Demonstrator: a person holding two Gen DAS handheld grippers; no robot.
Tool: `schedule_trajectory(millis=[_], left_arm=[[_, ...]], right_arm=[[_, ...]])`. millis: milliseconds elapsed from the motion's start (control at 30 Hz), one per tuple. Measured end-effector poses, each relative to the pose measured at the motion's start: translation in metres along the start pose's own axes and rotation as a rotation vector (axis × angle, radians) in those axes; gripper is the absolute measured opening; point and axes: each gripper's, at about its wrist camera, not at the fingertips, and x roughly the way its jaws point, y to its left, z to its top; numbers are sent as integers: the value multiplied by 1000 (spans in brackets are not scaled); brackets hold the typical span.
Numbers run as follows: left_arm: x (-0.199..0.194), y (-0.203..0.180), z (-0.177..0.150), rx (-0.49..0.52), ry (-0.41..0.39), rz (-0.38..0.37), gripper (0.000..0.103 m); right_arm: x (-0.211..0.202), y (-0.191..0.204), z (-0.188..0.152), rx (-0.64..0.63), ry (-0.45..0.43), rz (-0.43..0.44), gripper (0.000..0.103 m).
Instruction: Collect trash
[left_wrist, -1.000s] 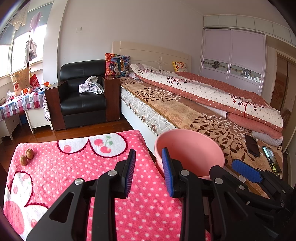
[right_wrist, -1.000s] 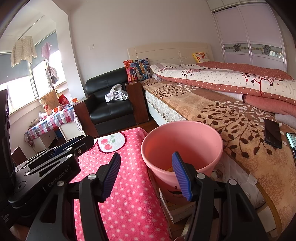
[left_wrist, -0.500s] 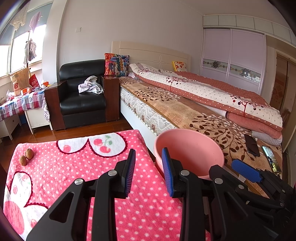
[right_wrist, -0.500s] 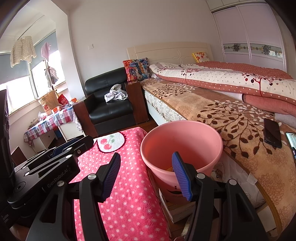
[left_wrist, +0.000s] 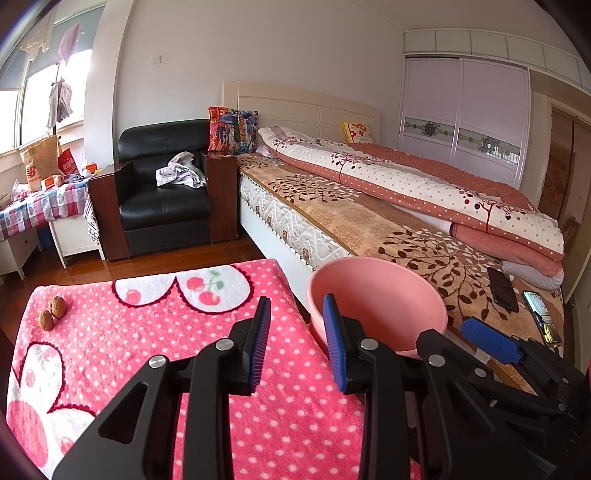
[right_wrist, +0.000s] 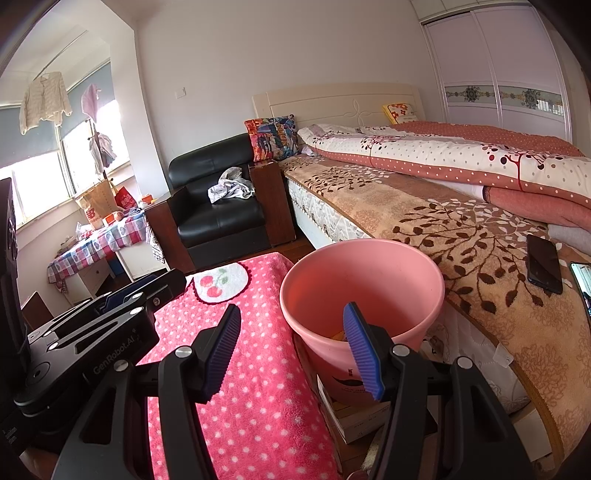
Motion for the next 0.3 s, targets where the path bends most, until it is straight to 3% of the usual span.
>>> schedule_trajectory(millis=[300], left_arm=[[0,0,0,-1,7,-2,30]], right_arm=[[0,0,1,1,1,1,57]])
